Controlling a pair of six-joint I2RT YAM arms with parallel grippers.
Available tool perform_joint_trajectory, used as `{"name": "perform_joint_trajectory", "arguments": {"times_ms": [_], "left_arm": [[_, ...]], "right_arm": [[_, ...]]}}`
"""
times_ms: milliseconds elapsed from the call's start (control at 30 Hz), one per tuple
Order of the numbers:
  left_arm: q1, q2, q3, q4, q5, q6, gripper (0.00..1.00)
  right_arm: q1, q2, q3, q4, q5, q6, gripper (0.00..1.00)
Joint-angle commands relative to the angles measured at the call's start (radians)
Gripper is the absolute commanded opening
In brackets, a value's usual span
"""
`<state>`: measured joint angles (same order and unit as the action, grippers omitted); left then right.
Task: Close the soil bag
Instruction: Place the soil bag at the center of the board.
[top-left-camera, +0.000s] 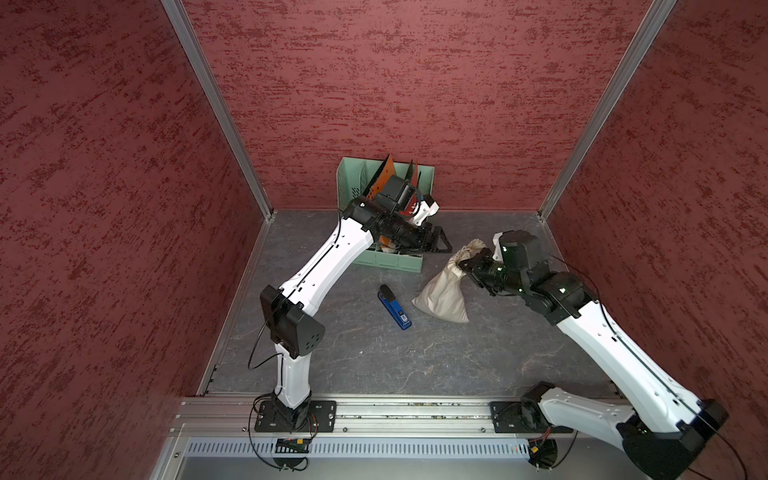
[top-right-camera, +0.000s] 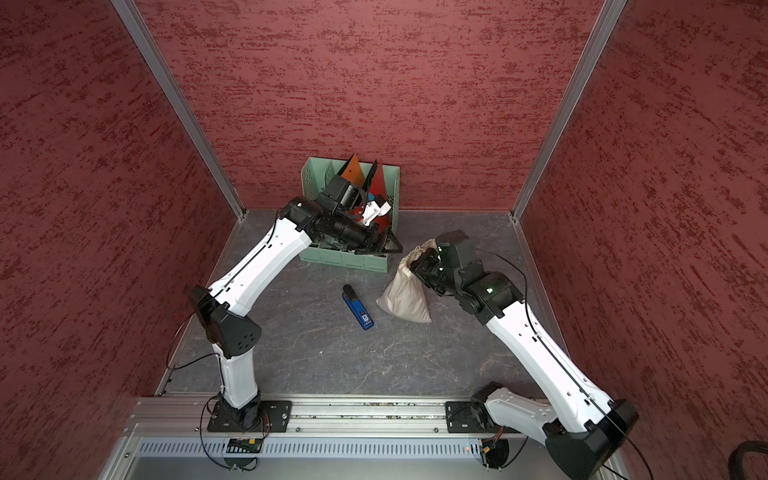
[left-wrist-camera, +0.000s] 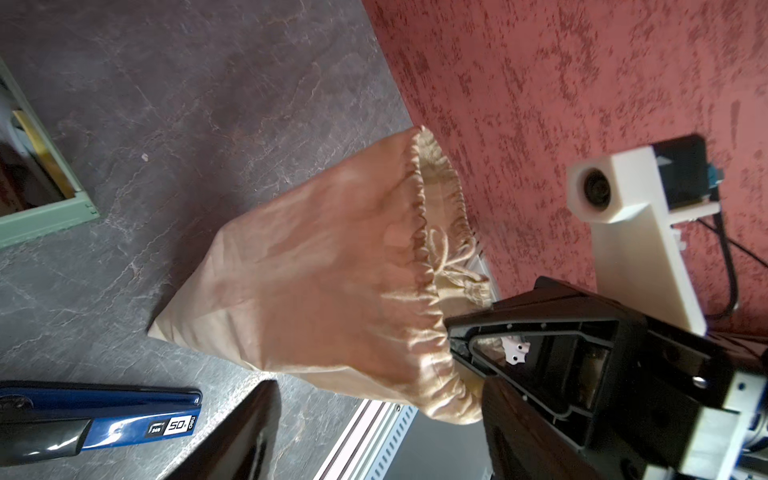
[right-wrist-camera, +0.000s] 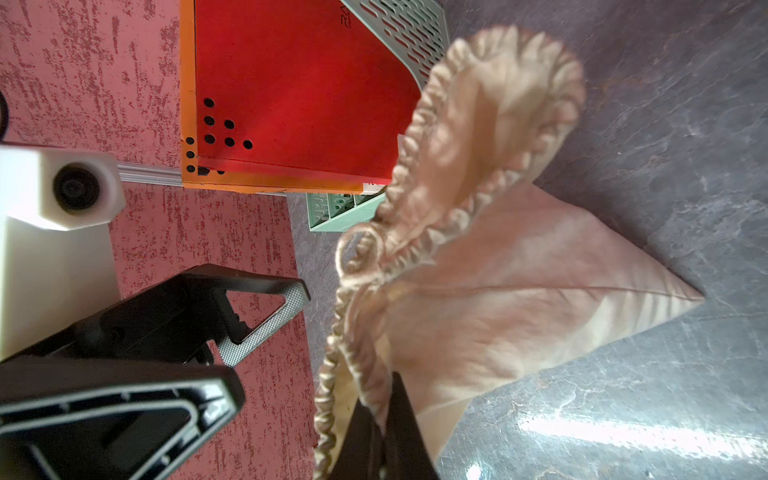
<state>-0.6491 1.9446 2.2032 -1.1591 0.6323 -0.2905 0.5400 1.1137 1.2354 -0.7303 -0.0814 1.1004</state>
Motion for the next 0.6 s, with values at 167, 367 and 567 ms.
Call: {"name": "perform_joint_trajectory", "arguments": {"times_ms": [167,367,567], "left_arm": [[-0.041,0.066,0.125,-0.146,-0.069,0.081,0.74],[-0.050,0.094,0.169,-0.190,-0.125,0.093,0.74],[-0.067,0.111,0.209,-0.197,-0.128,0.101,0.75]], "right_arm": [[0.005,-0.036,-0.020,0.002,0.005,-0.001,0.00],[0.005,-0.043,-0.035,0.014,-0.010,0.013,0.00],[0.004,-0.046,-0.041,0.018,-0.013,0.020,0.00]]}}
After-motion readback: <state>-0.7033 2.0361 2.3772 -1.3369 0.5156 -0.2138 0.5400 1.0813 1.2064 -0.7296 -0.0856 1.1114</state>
